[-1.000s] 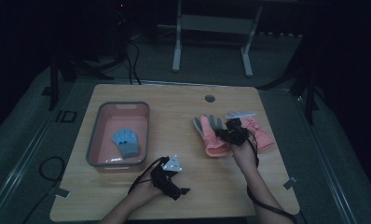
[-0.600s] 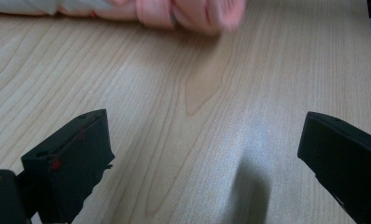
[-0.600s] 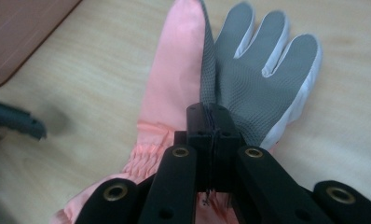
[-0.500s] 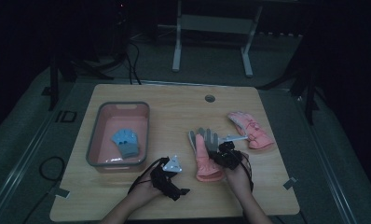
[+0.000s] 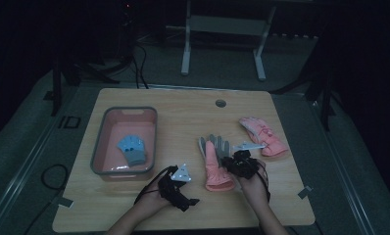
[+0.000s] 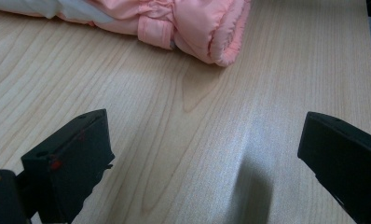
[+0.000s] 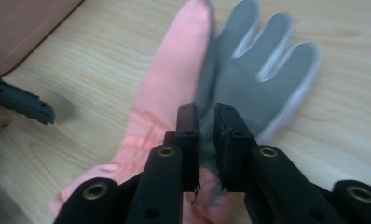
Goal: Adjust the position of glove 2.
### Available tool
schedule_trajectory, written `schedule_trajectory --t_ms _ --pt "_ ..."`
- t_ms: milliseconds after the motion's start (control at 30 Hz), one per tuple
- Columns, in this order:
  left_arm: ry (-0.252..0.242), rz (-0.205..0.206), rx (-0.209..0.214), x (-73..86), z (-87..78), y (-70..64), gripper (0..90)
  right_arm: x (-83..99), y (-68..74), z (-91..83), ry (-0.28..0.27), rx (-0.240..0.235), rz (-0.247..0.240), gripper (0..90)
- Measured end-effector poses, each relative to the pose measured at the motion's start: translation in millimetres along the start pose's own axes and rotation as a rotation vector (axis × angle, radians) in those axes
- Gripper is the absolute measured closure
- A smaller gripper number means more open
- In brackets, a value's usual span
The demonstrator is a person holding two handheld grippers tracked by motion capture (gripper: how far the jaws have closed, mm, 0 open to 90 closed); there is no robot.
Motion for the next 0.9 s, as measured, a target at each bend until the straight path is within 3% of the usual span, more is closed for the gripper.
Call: schedule_trajectory --t_ms 200,233,433,667,900 --pt "0.003 0.003 0.001 0.6 0.6 -1.0 2.9 -4.0 -24.5 -13.4 -0.012 0.016 -0.049 73.7" --pt "0.004 0.003 0.001 0.7 1.0 -1.1 2.9 -5.4 -40.1 -19.0 -0.018 0.026 -0.051 72.6" --pt "0.007 0.001 -0.001 1.1 1.5 -0.6 3.0 -11.2 -79.5 -31.2 -0.026 0.058 -0.061 66.8" --pt "0.005 -0.004 -0.003 1.3 1.1 -0.5 2.9 -18.8 -131.3 -32.4 0.002 0.091 -0.050 62.3" --pt "0.003 -0.003 -0.002 2.3 0.5 -1.2 2.9 -25.2 -164.9 -24.5 0.055 0.094 -0.056 58.2"
Point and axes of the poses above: each handheld gripper's, and its own axes: z roughly forward along the jaws, x roughly out of its underside, y roughly to its left, the point moved 9 cm from there along z, roughly forward along the jaws, and after that the axes turned 4 degrees about y, right-handed, at the moved point
